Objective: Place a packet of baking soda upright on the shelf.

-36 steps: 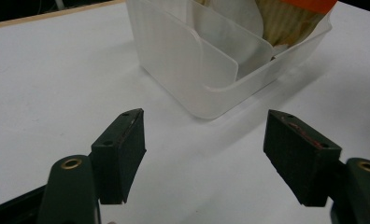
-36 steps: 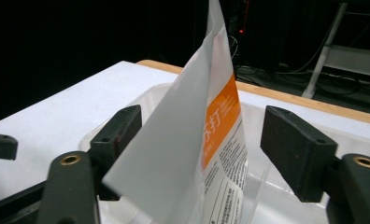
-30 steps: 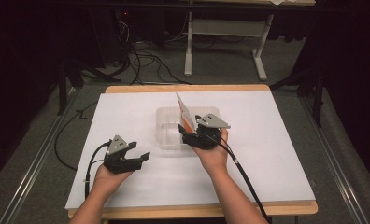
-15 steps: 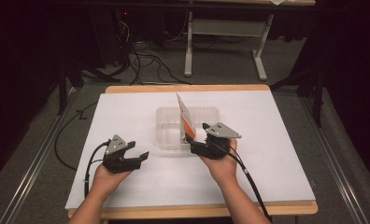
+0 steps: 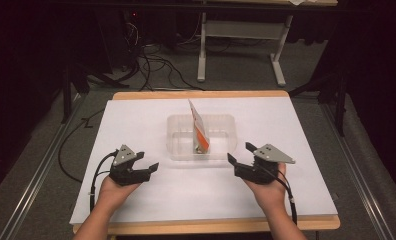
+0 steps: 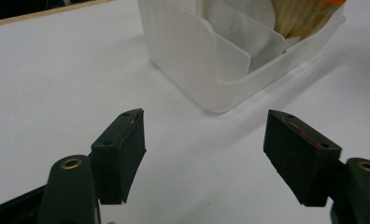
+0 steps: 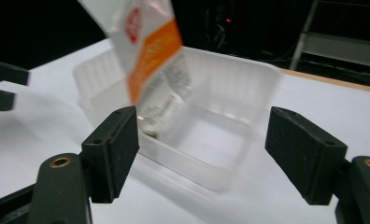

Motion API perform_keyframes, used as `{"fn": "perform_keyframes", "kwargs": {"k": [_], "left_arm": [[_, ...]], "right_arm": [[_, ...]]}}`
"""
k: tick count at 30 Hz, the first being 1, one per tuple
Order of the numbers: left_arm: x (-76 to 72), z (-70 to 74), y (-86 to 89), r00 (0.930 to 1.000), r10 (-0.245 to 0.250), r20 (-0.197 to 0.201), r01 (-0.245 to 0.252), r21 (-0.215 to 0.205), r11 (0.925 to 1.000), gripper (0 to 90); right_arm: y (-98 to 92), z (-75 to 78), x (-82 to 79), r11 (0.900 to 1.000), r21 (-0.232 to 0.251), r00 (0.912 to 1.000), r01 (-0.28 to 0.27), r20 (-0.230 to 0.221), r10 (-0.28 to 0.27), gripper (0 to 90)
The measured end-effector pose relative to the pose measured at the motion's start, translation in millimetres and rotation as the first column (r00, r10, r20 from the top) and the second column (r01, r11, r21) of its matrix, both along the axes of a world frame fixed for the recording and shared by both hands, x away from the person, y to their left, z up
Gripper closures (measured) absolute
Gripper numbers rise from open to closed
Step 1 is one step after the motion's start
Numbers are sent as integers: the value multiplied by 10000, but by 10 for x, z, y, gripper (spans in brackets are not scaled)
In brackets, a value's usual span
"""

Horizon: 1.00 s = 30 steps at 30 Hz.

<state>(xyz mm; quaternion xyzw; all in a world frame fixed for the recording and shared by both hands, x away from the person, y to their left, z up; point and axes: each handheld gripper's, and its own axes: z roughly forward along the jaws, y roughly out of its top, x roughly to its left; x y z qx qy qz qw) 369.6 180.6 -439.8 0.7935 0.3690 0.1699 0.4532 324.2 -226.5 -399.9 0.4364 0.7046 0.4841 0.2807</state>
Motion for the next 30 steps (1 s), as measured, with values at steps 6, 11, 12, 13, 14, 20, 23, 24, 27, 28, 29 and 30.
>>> {"fn": "perform_keyframes", "kwargs": {"k": [6, 11, 12, 13, 14, 20, 23, 24, 27, 28, 29, 30], "left_arm": [[0, -14, 0, 10000, 30, -23, -30, 109, 9999, 298], [5, -42, -35, 10000, -35, -85, 38, 281, 9996, 297], [5, -44, -43, 10000, -37, -84, 39, 277, 9996, 298], [7, -46, -51, 9999, -63, -107, 67, 311, 9995, 298], [10, -52, -63, 9999, -61, -102, 65, 347, 9994, 297], [3, -62, -93, 9998, -89, -152, 96, 486, 9988, 297], [2, -60, -89, 9998, -105, -146, 112, 488, 9987, 297], [5, -62, -86, 9998, -93, -146, 100, 458, 9989, 296], [10, -55, -71, 9999, -94, -131, 99, 387, 9992, 296], [10, -51, -66, 9999, -100, -125, 105, 379, 9992, 296], [9, -48, -61, 9999, -87, -95, 90, 341, 9994, 296], [8, -42, -53, 9999, -82, -85, 84, 300, 9995, 296]], "right_arm": [[-519, -12, -131, 9948, -182, 9949, 1003, -105, -1005, 269], [-1008, -121, -325, 9822, -128, 9822, 1873, -116, -1875, 281], [-1084, -138, -344, 9779, -95, 9776, 2089, -250, -2091, 280], [-1133, -150, -347, 9753, -21, 9748, 2210, -317, -2210, 281], [-1181, -168, -348, 9713, -7, 9706, 2380, -352, -2379, 285], [-1137, -374, -206, 9764, -225, 9689, 2150, -1206, -2161, 291], [-1041, -359, -188, 9816, -458, 9765, 1853, -1037, -1892, 291], [-1020, -357, -185, 9830, -465, 9782, 1778, -1007, -1817, 291], [-977, -370, -189, 9841, -600, 9787, 1671, -1106, -1729, 291], [-970, -377, -190, 9841, -644, 9787, 1657, -1120, -1721, 291], [-968, -378, -192, 9839, -664, 9785, 1660, -1127, -1726, 292], [-967, -379, -194, 9838, -647, 9782, 1672, -1139, -1738, 292]]}}
